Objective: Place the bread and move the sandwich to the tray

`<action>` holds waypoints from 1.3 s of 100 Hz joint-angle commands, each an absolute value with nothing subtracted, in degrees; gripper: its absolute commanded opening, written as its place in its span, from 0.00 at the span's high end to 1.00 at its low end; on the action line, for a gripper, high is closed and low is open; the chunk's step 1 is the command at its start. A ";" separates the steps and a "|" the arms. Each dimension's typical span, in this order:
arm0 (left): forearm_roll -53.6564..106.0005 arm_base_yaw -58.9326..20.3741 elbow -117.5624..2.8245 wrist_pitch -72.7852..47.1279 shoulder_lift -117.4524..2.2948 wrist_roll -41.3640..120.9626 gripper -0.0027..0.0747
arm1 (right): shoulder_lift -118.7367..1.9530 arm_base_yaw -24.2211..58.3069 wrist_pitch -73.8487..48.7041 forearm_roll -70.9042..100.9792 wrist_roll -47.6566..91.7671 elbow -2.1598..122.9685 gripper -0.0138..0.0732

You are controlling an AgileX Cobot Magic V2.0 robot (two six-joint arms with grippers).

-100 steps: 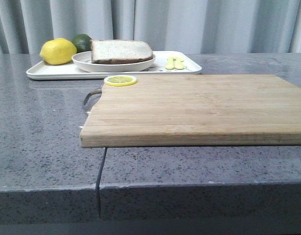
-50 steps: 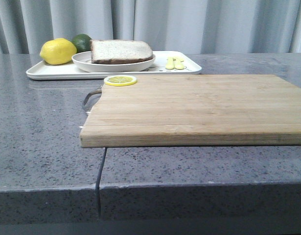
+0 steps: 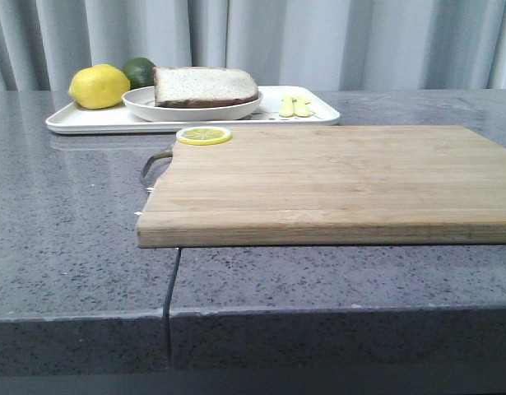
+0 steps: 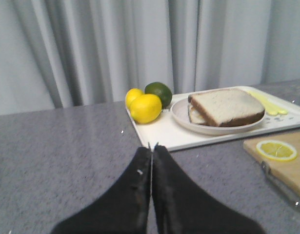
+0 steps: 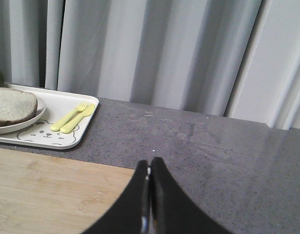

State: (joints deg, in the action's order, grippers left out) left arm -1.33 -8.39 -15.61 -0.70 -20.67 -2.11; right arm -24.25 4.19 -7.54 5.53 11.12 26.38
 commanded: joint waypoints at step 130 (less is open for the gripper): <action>-0.39 1.21 1.03 -3.82 2.15 -2.48 0.99 | -24.35 3.82 -2.88 4.99 11.18 28.06 0.98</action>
State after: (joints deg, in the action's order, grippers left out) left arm -0.61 0.97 0.04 -8.04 0.32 -2.11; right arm -24.25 4.19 -7.54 5.53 11.12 26.38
